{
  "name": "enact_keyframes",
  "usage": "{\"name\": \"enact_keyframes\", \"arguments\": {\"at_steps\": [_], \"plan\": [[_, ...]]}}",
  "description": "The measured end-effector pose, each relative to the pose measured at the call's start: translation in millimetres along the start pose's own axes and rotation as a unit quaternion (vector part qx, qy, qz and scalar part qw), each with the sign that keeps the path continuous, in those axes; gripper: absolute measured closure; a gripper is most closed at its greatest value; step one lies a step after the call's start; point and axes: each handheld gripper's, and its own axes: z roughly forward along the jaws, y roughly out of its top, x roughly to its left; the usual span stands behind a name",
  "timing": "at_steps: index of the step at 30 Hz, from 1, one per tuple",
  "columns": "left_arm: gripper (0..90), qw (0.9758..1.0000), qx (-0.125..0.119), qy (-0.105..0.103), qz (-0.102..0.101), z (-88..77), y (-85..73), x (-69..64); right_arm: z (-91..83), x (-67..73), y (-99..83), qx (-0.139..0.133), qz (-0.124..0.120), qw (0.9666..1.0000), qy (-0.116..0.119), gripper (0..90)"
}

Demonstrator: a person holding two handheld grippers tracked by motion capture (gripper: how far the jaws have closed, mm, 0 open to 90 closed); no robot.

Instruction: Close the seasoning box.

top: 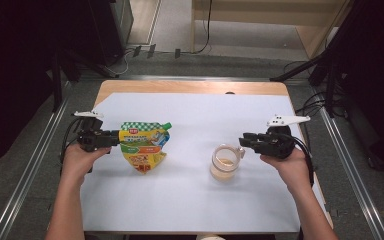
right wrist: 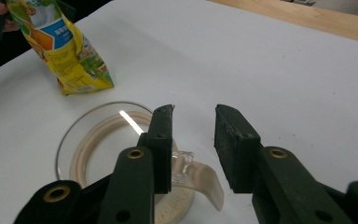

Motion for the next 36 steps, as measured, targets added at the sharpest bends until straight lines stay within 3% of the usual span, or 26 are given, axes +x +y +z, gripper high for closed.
{"name": "enact_keyframes", "arguments": {"at_steps": [5,9,15,16,17,18,21,24,36], "plan": [[44.9,1.0,0.002,0.0,0.0,0.9,0.0,-0.2,-3.1,-11.9,-4.2,-0.009,0.024,0.9995,-0.016,58.7],[44.9,1.0,0.006,0.002,-0.002,1.7,-0.4,0.9,-4.3,-21.6,-9.3,-0.02,0.023,0.9991,-0.029,48.3],[44.9,1.0,0.005,0.003,-0.001,1.8,-0.5,1.0,-4.4,-32.0,-17.2,-0.028,0.021,0.9989,-0.03,44.3],[44.8,1.0,0.006,0.002,-0.001,2.0,-0.5,1.0,-4.3,-33.4,-19.0,-0.031,0.025,0.9986,-0.034,43.0],[44.7,1.0,0.007,0.003,-0.001,2.2,-0.5,0.9,-2.9,-33.5,-21.4,-0.039,0.024,0.9975,-0.054,39.1],[44.7,1.0,0.007,0.003,-0.002,2.4,-0.5,0.9,-1.9,-34.8,-23.5,-0.038,0.011,0.9969,-0.067,37.9],[44.7,1.0,0.007,0.002,-0.002,2.8,-0.5,1.0,-0.6,-39.2,-29.3,-0.033,0.003,0.9954,-0.09,37.0],[44.6,1.0,0.006,0.001,-0.003,3.2,-0.4,1.0,-0.9,-45.1,-33.4,-0.034,0.011,0.9949,-0.095,32.0],[44.4,1.0,0.007,0.005,-0.004,5.8,0.2,0.2,-8.5,-62.8,-46.1,-0.028,0.03,0.9916,-0.123,29.5]]}}
